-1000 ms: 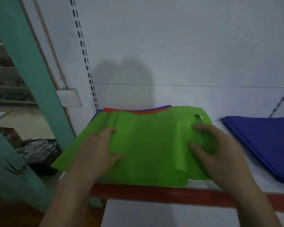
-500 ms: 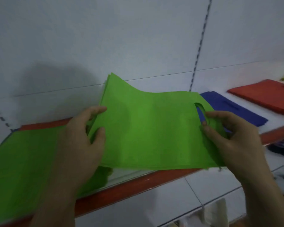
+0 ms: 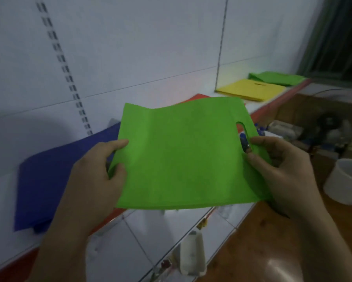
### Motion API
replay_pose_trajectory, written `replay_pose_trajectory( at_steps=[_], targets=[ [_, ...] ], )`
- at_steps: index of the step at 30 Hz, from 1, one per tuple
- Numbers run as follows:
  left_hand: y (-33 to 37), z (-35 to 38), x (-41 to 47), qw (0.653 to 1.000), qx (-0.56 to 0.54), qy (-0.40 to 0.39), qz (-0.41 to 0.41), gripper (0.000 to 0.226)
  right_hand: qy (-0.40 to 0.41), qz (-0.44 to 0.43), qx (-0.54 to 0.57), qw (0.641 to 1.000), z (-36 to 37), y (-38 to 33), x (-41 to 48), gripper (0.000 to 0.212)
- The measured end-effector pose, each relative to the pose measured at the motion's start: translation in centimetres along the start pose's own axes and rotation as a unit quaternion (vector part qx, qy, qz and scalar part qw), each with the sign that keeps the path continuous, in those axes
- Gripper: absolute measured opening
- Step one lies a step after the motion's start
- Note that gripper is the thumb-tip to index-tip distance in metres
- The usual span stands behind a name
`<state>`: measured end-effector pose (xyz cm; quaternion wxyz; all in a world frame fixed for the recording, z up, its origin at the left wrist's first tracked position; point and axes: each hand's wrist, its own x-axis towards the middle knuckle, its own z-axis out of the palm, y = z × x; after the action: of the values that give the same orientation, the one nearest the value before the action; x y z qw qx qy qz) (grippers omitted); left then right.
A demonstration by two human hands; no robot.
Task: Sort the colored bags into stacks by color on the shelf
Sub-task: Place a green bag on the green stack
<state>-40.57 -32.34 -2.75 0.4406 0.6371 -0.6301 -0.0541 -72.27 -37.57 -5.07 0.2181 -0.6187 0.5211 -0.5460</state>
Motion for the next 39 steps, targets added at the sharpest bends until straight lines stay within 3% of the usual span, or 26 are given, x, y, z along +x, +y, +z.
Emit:
replay_pose_trajectory(
  at_steps=[7, 13, 19, 31, 39],
  targets=[
    [7.5, 13.8, 4.7, 0.995, -0.045, -0.078, 0.031, 0.029, 0.037, 0.048, -0.084, 0.995, -12.5, 7.1, 3.9, 0.041],
    [13.6, 24.3, 9.3, 0.979, -0.069, -0.169, 0.096, 0.048, 0.086, 0.118, -0.105, 0.984, -19.5, 13.4, 6.4, 0.047],
    [18.0, 35.3, 14.1, 0.966, -0.076, -0.224, 0.105, 0.061, 0.118, 0.125, -0.095, 0.981, -24.2, 19.1, 12.2, 0.049],
    [26.9, 56.8, 30.4, 0.969, -0.134, -0.188, 0.083, 0.066, 0.104, 0.123, -0.215, 0.963, -33.0, 30.4, 34.0, 0.052],
    [30.0, 65.4, 38.0, 0.989, -0.107, -0.101, 0.031, 0.046, 0.197, 0.060, -0.173, 0.963, -35.1, 37.7, 47.5, 0.035]
  ],
)
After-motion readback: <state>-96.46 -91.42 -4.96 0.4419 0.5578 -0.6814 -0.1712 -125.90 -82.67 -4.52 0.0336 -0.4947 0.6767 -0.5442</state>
